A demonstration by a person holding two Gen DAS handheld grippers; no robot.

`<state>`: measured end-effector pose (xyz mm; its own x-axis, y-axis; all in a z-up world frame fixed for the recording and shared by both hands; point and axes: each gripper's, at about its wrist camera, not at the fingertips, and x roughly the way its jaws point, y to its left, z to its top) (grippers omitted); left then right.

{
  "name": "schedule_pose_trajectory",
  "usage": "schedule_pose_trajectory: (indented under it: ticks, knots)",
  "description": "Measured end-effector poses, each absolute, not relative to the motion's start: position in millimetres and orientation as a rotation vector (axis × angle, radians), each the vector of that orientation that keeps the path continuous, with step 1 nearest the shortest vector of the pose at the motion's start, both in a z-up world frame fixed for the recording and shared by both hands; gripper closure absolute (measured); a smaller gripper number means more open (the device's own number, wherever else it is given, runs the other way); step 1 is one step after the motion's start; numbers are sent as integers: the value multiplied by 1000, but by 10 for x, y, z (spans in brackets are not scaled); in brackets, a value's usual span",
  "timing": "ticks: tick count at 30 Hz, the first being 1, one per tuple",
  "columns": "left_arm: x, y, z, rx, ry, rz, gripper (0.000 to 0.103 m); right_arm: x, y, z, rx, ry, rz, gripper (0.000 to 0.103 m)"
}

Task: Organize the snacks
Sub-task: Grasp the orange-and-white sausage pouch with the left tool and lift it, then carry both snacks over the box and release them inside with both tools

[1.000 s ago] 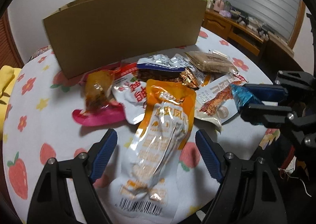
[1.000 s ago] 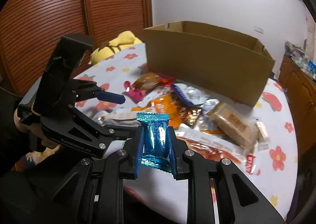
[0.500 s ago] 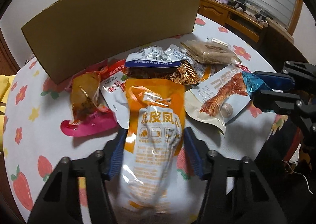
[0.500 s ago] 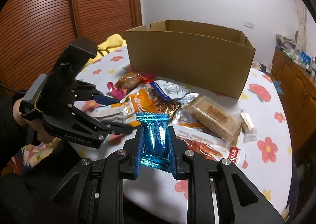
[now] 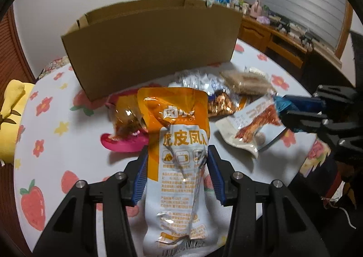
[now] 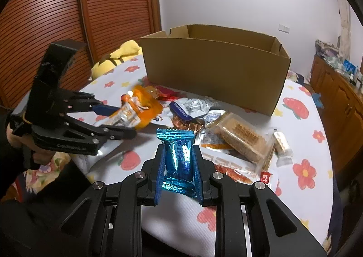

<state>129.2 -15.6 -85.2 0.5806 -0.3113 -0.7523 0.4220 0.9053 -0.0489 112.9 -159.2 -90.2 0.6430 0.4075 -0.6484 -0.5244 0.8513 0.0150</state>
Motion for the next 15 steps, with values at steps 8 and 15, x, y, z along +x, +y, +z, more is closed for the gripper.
schedule_pose_trajectory:
  ticks: [8,15]
  knots:
    - [1276,-116,-663,107,765,-416,57,1156,-1597,-846,-181,678,528,82]
    - [1260,-117,-425,74,696,-420,57,1189,-1619,-783,-179,663,522,82]
